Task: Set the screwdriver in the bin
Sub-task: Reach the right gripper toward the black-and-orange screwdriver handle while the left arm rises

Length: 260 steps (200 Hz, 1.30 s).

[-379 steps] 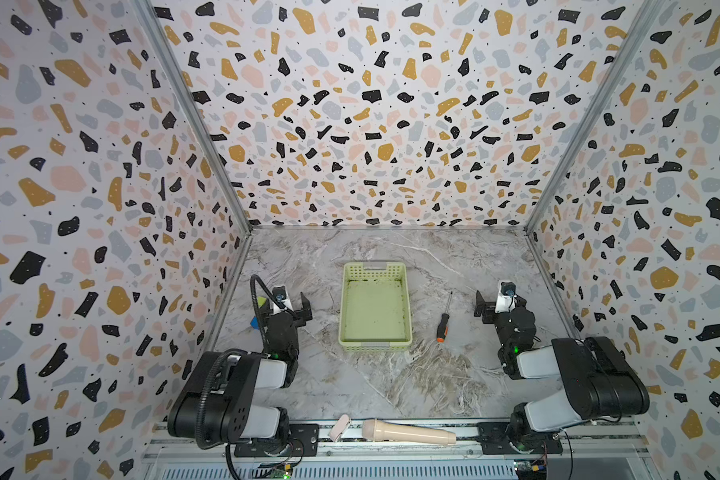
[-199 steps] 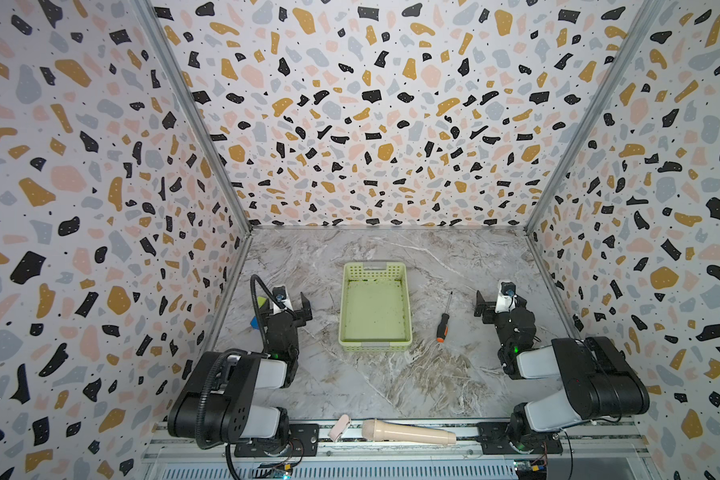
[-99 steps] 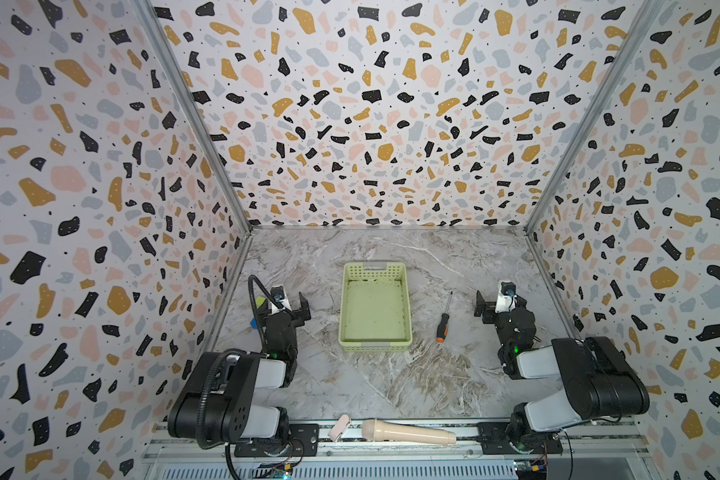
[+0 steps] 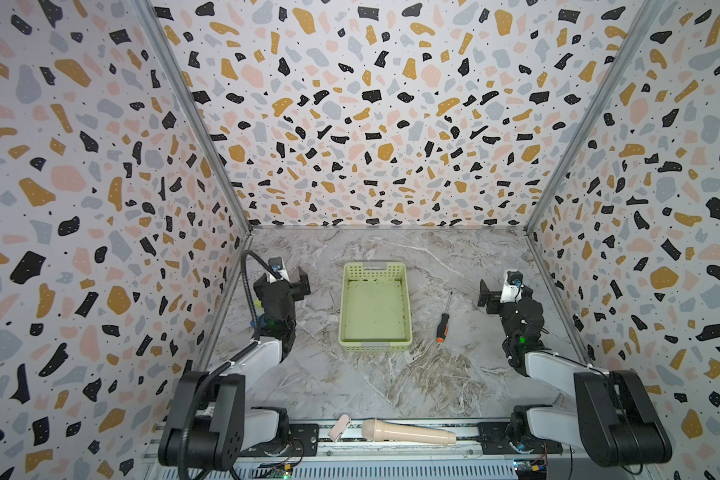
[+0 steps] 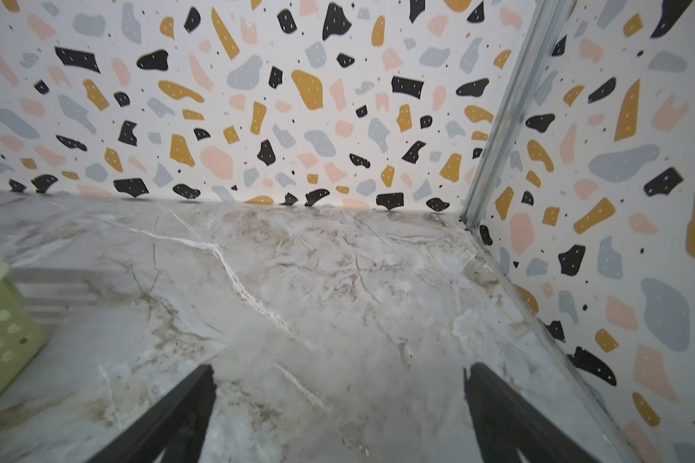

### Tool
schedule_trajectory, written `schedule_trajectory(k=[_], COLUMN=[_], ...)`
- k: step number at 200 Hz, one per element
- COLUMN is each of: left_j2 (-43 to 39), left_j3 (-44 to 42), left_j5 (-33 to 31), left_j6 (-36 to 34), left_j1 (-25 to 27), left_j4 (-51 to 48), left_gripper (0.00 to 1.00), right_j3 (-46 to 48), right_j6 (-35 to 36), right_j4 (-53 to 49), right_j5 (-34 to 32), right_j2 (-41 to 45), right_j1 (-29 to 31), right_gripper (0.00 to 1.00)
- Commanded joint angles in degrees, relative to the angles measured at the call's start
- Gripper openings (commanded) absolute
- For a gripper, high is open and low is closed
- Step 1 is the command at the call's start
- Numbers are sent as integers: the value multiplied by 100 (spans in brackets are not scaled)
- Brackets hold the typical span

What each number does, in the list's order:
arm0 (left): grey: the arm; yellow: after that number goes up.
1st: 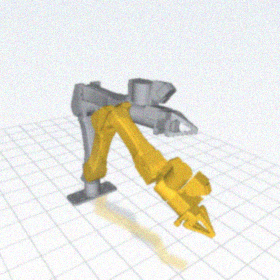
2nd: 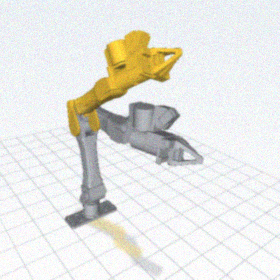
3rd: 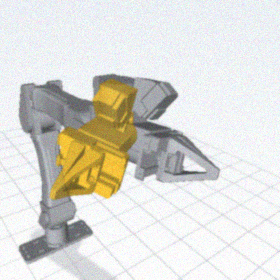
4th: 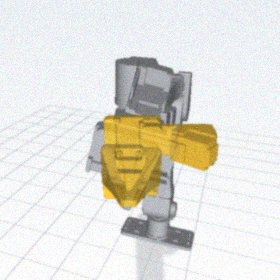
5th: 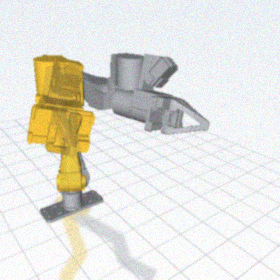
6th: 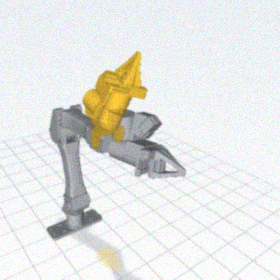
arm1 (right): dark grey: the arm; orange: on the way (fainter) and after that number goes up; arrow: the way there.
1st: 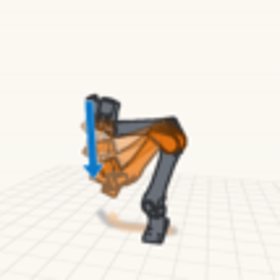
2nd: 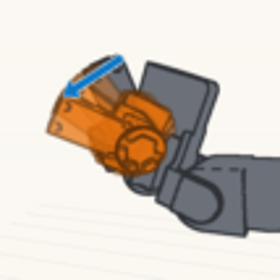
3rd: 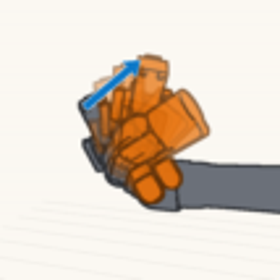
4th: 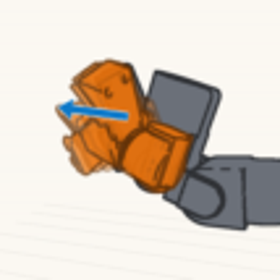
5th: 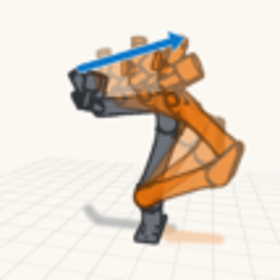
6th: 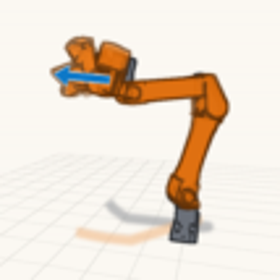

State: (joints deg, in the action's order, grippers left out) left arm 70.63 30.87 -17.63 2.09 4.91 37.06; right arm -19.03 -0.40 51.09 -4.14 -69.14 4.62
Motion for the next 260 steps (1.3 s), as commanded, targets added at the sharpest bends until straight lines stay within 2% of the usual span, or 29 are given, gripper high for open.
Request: schedule_trajectory(k=[1,19,27,47,63,79,86,124,163,178,192,217,260], left_j2=[-600,-982,-1088,-1280,-1360,-1403,-1403,-1511,-1448,-1227,-992,-448,340], left_j3=[553,930,1053,1191,1252,1317,1363,969,848,917,1048,1654,2314], left_j5=[474,1217,1353,1108,841,837,883,633,1278,1263,1592,1741,1841], left_j6=[-163,-335,-403,-391,-307,-262,-264,-292,-400,-339,-530,-358,-264], left_j1=[-25,-25,-25,-25,-25,-25,-25,-30,-34,-34,-34,-25,-1], left_j4=[-1182,-1666,-1877,-2229,-2716,-3091,-3304,-3484,-3293,-3218,-3067,-2913,-2807], left_gripper=[100,100,99,100,99,99,100,99,100,100,100,99,99], right_j3=[-605,-1194,-1480,-2091,-2643,-3104,-3234,-3230,-3476,-3494,-3448,-3411,-3830], right_j6=[-351,-702,-798,-786,-1408,-1529,-1652,-2437,-2699,-2877,-3048,-3336,-3862], right_j4=[-1359,-2330,-2798,-3708,-4568,-5250,-5494,-5827,-6635,-6760,-6797,-6999,-7831], right_j5=[345,473,501,491,-145,-165,-395,-973,-2015,-1741,-1500,-1327,-890], right_j2=[484,569,544,514,439,295,252,287,64,15,5,-102,-961], right_j1=[39,77,122,371,601,677,748,1120,1771,1853,1975,2195,2236], right_gripper=[99,99,99,99,99,99,99,99,99,99,99,99,99])
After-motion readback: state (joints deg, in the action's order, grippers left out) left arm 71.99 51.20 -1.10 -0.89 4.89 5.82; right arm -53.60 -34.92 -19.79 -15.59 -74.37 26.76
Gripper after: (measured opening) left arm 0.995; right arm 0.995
